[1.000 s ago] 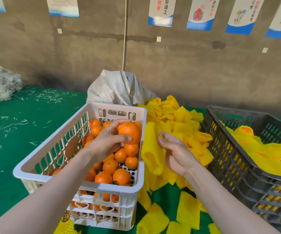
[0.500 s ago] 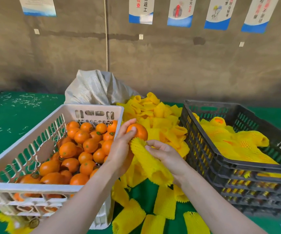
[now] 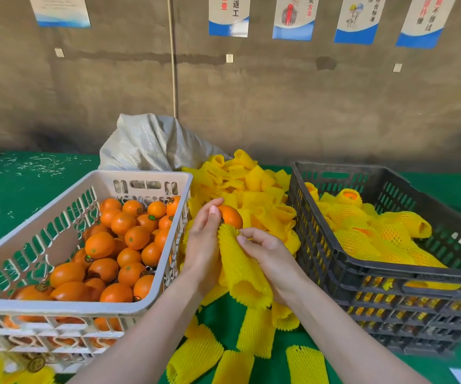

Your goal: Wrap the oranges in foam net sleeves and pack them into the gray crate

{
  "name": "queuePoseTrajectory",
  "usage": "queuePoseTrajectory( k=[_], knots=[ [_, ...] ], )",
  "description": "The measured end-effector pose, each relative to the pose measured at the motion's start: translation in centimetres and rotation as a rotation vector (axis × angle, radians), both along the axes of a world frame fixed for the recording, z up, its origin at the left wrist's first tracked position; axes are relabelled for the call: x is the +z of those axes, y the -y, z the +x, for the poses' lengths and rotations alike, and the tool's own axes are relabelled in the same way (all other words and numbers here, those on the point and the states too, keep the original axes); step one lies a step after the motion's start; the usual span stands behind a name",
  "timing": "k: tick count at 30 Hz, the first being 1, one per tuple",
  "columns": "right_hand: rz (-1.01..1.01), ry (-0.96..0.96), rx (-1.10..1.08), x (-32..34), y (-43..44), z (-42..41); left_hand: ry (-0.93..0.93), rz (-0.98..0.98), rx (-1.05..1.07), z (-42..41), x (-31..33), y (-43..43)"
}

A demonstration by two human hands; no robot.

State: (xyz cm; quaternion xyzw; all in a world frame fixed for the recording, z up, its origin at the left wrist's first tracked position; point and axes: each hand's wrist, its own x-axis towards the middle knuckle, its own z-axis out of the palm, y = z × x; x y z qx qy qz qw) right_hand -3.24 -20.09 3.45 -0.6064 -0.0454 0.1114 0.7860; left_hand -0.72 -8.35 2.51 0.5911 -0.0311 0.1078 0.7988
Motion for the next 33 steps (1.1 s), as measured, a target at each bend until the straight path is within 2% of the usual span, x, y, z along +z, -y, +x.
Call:
queuePoseTrajectory(
  k=[4, 6, 10, 15, 17, 20, 22, 26, 30, 33],
  knots=[
    [-0.336, 0.187, -0.195, -0.4, 0.0, 0.1, 0.013, 0.019, 0.027, -0.4, 0.0, 0.7],
    [-0.431, 0.269, -0.287, -0.7, 0.2, 0.3, -0.026, -0.027, 0.001, -0.4, 0.2, 1.0],
    [-0.428, 0.4, -0.363, -1.3, 0.2, 0.7, -0.067, -0.092, -0.054, -0.3, 0.2, 1.6],
    [-0.555, 0.639, -0.452, -2.5, -0.4, 0.3, -0.016, 0.141, 0.043, -0.7, 0.6, 2.1],
    [-0.526, 0.655, -0.468, -2.5, -0.3, 0.1, -0.001, 0.2, 0.062, -0.2, 0.5, 1.7],
    [-0.396, 0.572, -0.479, -1.7, 0.1, 0.5, -0.038, 0.231, 0.077, -0.2, 0.2, 1.3],
    [-0.38, 0.559, -0.48, -1.2, 0.3, 1.0, -0.094, 0.155, -0.015, -0.7, -0.1, 1.3],
    [-0.449, 0.569, -0.474, -0.7, 1.1, 2.4, -0.271, -0.161, -0.213, -0.4, -0.5, 1.0],
    [-0.376, 0.569, -0.442, -0.3, 1.9, 3.5, -0.321, -0.241, -0.434, -0.2, -0.7, 0.5],
    [-0.287, 0.506, -0.393, -0.6, 1.6, 3.6, -0.283, -0.338, -0.552, -0.4, -0.9, 0.8]
  ],
)
